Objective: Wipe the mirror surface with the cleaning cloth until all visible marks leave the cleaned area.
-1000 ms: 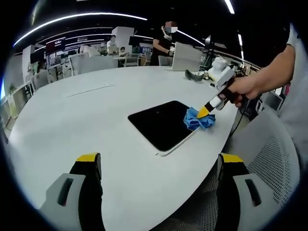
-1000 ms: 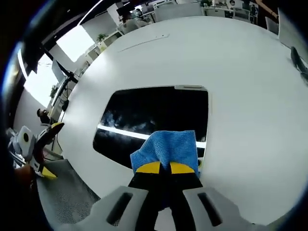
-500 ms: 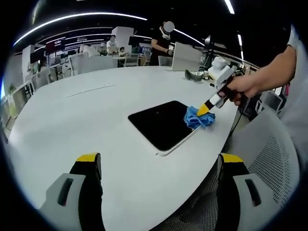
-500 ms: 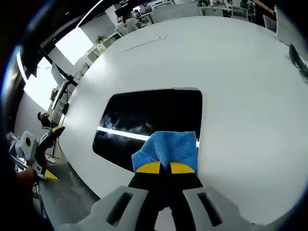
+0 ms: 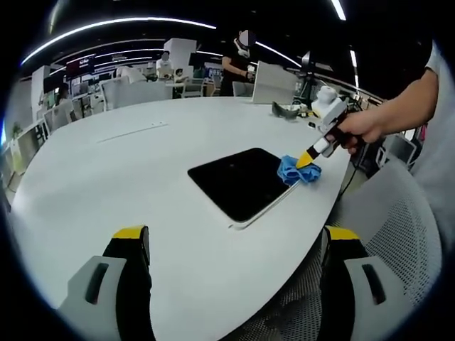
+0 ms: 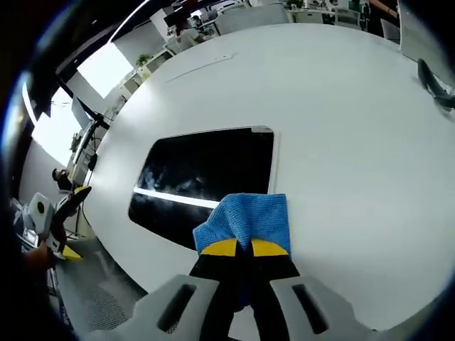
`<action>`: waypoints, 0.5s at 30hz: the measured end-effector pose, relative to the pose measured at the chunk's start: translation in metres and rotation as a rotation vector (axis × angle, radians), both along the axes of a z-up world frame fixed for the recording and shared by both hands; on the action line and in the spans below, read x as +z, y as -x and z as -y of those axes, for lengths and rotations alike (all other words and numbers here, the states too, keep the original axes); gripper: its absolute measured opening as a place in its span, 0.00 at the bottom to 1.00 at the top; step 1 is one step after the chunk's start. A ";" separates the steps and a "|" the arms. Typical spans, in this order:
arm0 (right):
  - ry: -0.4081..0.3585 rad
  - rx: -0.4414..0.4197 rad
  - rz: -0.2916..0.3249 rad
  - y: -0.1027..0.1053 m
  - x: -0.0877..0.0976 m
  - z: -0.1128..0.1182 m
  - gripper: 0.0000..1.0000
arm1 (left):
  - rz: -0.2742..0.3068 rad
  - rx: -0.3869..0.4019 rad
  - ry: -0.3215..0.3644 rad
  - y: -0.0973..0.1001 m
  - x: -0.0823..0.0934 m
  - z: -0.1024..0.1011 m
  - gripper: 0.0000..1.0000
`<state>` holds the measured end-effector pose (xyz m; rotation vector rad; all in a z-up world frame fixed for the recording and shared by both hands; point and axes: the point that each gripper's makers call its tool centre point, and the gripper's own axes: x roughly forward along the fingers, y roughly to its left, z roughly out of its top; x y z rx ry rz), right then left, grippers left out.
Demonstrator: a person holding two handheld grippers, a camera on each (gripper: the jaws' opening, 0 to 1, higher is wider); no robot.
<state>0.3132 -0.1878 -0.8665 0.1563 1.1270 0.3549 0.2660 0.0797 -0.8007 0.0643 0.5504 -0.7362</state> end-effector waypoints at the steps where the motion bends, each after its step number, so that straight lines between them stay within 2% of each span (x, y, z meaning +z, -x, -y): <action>1: 0.002 0.000 0.000 0.000 0.000 0.001 0.00 | 0.000 0.000 0.001 0.000 0.000 0.000 0.99; 15: 0.014 0.010 0.004 -0.001 -0.001 0.003 0.00 | -0.001 0.004 -0.004 0.000 -0.001 -0.001 0.99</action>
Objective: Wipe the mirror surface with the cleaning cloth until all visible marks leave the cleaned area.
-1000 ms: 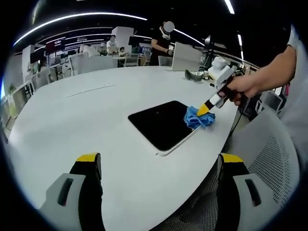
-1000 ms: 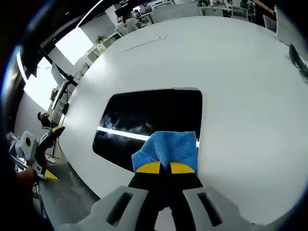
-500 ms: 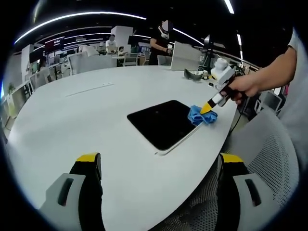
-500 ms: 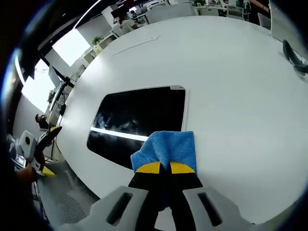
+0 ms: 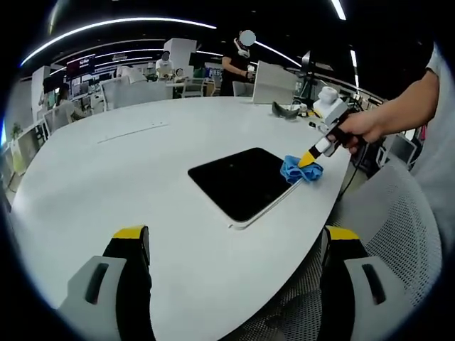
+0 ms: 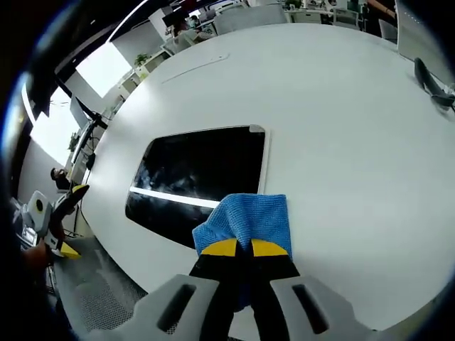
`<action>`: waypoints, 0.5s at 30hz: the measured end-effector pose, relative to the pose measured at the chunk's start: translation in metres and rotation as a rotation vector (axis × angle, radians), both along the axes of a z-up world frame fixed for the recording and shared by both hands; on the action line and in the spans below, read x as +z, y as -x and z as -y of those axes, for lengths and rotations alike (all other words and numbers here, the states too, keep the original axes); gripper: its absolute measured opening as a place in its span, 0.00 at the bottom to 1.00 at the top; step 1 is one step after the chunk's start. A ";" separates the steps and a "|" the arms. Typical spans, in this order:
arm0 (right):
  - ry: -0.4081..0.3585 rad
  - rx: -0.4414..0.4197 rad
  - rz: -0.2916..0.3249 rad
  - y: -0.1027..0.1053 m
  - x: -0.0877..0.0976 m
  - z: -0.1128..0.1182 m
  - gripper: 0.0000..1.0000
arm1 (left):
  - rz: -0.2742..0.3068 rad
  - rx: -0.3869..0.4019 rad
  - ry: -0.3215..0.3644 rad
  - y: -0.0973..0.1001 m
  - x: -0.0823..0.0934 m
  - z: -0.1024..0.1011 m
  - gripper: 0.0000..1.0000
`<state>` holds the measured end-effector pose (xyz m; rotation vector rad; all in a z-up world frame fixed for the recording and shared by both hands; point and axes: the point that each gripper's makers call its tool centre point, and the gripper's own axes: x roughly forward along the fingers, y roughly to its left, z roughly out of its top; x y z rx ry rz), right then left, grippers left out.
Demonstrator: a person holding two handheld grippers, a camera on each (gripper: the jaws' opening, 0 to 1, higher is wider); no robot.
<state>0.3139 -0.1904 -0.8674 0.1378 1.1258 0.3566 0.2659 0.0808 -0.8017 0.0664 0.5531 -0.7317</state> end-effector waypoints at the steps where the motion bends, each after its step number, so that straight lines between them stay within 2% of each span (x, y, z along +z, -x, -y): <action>1: 0.001 0.002 0.000 -0.001 0.000 0.000 0.00 | -0.001 0.000 -0.001 0.000 0.000 0.000 0.99; 15: 0.021 -0.001 0.006 -0.030 0.000 -0.002 0.00 | -0.018 0.000 -0.004 0.001 -0.002 0.001 0.99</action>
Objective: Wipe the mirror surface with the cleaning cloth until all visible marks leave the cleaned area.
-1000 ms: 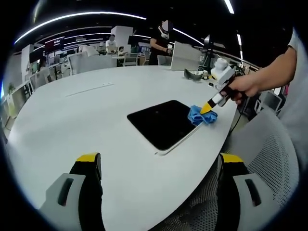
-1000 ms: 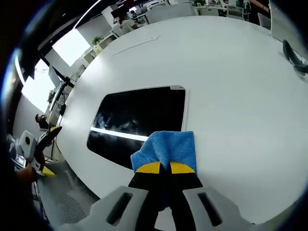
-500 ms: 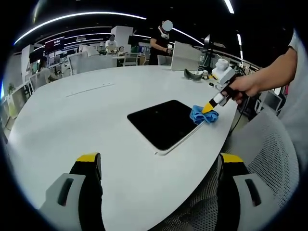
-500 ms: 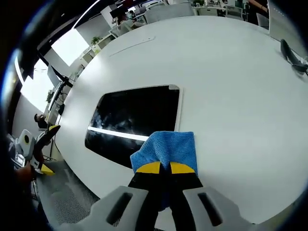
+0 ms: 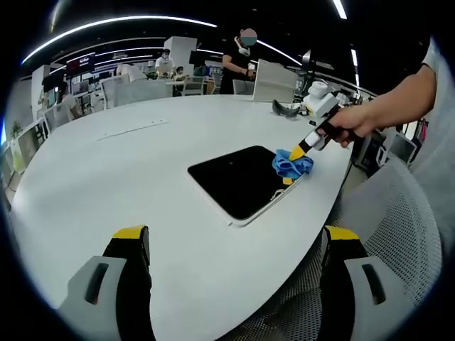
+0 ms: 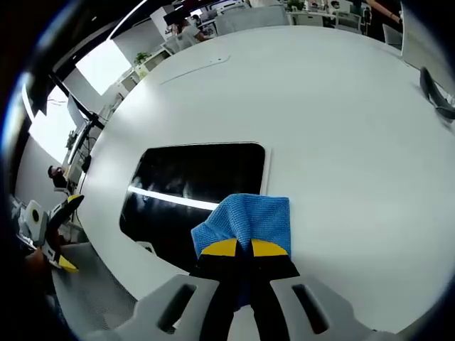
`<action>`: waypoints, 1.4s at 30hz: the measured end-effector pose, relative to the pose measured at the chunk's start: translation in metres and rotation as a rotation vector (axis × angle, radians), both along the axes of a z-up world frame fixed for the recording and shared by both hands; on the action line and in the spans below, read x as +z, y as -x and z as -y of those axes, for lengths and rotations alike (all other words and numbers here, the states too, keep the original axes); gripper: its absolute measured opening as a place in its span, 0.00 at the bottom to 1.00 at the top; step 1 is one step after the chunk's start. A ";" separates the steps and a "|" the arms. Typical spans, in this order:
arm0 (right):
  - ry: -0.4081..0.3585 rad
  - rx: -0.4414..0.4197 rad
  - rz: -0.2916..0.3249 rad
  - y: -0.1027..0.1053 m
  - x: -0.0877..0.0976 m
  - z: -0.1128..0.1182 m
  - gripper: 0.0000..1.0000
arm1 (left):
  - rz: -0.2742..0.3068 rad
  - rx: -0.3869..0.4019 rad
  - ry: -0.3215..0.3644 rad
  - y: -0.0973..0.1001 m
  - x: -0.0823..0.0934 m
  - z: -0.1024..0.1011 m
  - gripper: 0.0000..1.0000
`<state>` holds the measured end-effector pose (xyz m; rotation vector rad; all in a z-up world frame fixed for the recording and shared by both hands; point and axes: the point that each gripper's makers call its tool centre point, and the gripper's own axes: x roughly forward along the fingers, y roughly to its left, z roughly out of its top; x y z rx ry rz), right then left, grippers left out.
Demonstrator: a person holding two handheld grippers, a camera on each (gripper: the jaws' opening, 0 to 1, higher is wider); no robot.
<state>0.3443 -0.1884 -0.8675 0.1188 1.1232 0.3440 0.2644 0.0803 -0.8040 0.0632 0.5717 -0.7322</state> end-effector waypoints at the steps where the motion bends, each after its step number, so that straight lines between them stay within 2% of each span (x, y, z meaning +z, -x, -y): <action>1: 0.001 0.000 0.000 -0.002 0.000 0.000 0.00 | -0.002 -0.002 0.000 0.000 0.000 0.001 0.99; 5: 0.010 0.005 -0.003 -0.010 0.000 0.000 0.00 | -0.002 -0.004 0.015 0.001 0.003 0.005 0.99; 7: 0.013 0.006 -0.003 -0.015 0.000 0.000 0.00 | 0.032 -0.010 0.034 -0.001 0.010 0.007 0.99; 11: 0.019 0.006 -0.004 -0.025 0.000 0.000 0.00 | -0.007 -0.022 0.024 0.002 0.003 0.009 0.99; 15: 0.025 -0.004 -0.004 -0.035 0.000 0.000 0.00 | -0.008 -0.025 0.055 0.002 0.008 0.012 0.99; 18: 0.035 -0.006 -0.002 -0.042 0.000 -0.001 0.00 | -0.031 -0.014 0.064 0.002 0.007 0.012 0.99; 22: 0.043 -0.012 -0.001 -0.049 0.000 -0.001 0.00 | -0.026 -0.017 0.069 0.002 0.009 0.013 0.99; 29: 0.059 -0.008 0.008 -0.062 -0.001 -0.001 0.00 | -0.013 0.009 0.036 -0.003 0.005 0.006 0.99; 31: 0.059 -0.010 0.006 -0.064 -0.001 -0.001 0.00 | 0.007 0.008 -0.014 -0.004 0.002 0.002 0.99; 33: 0.064 -0.004 0.008 -0.065 -0.001 -0.002 0.00 | 0.006 0.009 0.010 -0.004 0.004 0.004 0.99; 42: 0.079 0.002 0.026 -0.078 0.003 -0.003 0.00 | 0.020 0.008 0.026 -0.005 0.008 0.005 0.99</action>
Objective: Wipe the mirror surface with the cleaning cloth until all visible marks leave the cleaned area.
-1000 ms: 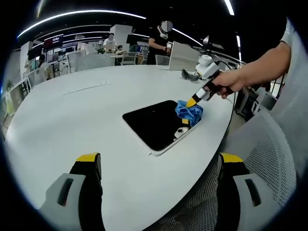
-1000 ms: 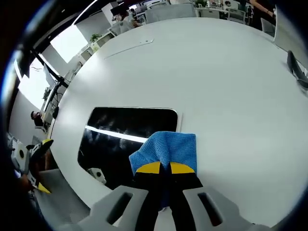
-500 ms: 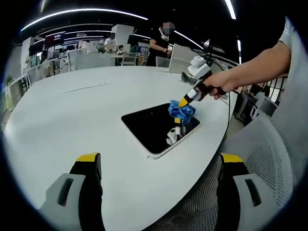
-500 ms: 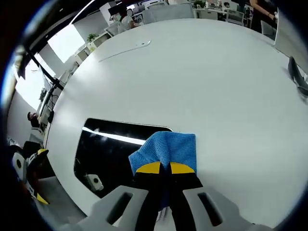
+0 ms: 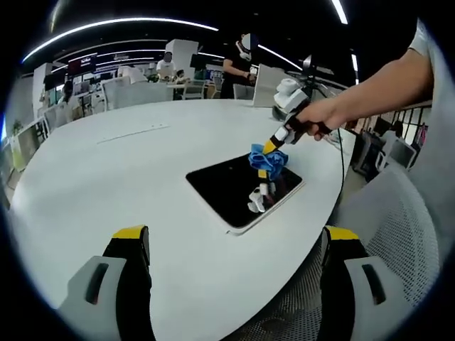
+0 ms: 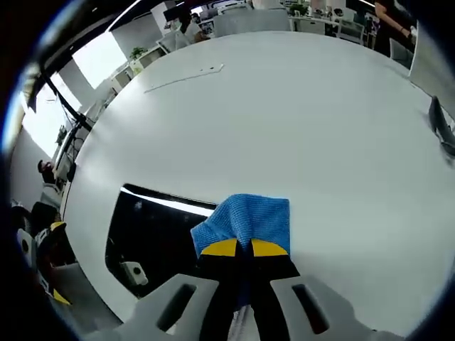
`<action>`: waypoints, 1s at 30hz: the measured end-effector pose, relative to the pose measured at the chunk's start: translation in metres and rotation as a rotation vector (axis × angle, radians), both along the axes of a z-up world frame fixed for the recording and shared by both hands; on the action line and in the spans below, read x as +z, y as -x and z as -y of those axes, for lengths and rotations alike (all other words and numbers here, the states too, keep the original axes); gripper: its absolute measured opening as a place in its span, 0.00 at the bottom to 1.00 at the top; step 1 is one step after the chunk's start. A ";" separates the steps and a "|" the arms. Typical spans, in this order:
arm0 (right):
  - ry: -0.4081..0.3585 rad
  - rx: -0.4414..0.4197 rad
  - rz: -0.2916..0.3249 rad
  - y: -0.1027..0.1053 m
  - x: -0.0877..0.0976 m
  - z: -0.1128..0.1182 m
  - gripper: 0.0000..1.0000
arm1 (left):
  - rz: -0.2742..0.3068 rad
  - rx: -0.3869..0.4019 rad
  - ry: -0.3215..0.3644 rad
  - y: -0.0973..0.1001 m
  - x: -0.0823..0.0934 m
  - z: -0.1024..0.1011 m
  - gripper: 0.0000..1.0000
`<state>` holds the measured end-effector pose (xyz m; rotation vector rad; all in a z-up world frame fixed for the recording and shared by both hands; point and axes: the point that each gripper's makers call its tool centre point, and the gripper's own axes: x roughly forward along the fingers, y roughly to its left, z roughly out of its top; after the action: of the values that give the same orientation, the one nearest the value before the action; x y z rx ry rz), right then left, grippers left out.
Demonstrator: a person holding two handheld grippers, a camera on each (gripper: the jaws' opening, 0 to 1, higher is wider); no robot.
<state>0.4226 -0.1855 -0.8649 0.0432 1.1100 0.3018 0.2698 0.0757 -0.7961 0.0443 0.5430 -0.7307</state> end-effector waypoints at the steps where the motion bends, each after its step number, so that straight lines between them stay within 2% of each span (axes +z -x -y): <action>1: -0.004 -0.008 0.002 -0.001 0.000 0.001 0.00 | 0.001 0.000 -0.001 0.000 0.000 0.000 0.99; 10: -0.030 -0.030 -0.015 -0.014 -0.004 0.000 0.00 | -0.003 0.014 -0.012 -0.002 -0.002 -0.003 0.99; 15: -0.022 -0.016 -0.006 -0.022 -0.004 -0.002 0.00 | 0.014 -0.020 -0.054 0.001 -0.004 -0.003 0.99; 21: -0.015 -0.005 -0.001 -0.023 -0.004 -0.003 0.00 | 0.004 -0.004 -0.026 0.000 -0.001 -0.004 0.99; 30: -0.025 -0.005 0.002 -0.023 -0.005 -0.002 0.00 | -0.007 -0.002 -0.037 -0.001 -0.005 -0.005 0.99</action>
<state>0.4458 -0.1831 -0.8695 0.0678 1.1040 0.3116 0.2704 0.0805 -0.8013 0.0765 0.5636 -0.7228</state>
